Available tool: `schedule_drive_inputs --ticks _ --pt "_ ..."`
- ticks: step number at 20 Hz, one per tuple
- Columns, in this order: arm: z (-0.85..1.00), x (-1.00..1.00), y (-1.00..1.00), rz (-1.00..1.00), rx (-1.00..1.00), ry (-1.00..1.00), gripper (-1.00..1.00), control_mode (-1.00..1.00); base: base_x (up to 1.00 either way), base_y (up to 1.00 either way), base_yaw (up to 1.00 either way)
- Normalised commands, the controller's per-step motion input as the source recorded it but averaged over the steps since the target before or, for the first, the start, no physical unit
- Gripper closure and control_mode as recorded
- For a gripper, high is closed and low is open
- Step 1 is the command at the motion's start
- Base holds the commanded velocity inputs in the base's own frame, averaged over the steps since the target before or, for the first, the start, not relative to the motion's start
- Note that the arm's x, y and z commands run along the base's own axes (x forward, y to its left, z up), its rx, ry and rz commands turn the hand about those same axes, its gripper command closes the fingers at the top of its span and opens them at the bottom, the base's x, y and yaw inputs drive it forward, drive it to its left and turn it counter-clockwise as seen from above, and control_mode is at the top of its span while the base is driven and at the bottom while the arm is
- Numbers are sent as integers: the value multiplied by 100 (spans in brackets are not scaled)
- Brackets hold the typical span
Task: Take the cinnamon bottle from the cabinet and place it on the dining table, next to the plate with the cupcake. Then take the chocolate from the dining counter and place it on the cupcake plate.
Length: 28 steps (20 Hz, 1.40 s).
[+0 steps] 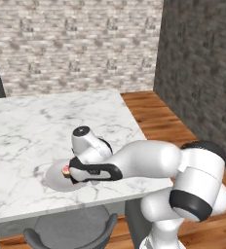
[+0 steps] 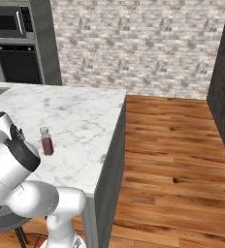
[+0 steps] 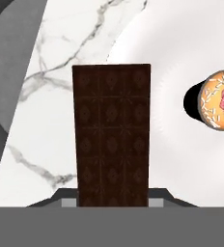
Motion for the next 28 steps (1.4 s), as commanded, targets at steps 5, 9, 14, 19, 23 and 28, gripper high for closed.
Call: schedule_drive_inputs --ticks 5,9,14,19,23,28 --pt "-9 17 10 3 0 0 100 -100 0 0 0" --pt "-20 15 7 3 0 0 100 -100 0 0 0" --pt "-14 12 15 3 0 0 100 -100 0 0 0" --pt "-6 0 10 2 0 0 -100 -100 0 0 0" --pt "0 0 4 0 0 0 -100 -100 0 0 0" --pt "6 -1 0 0 0 -3 -100 -100 0 0 0"
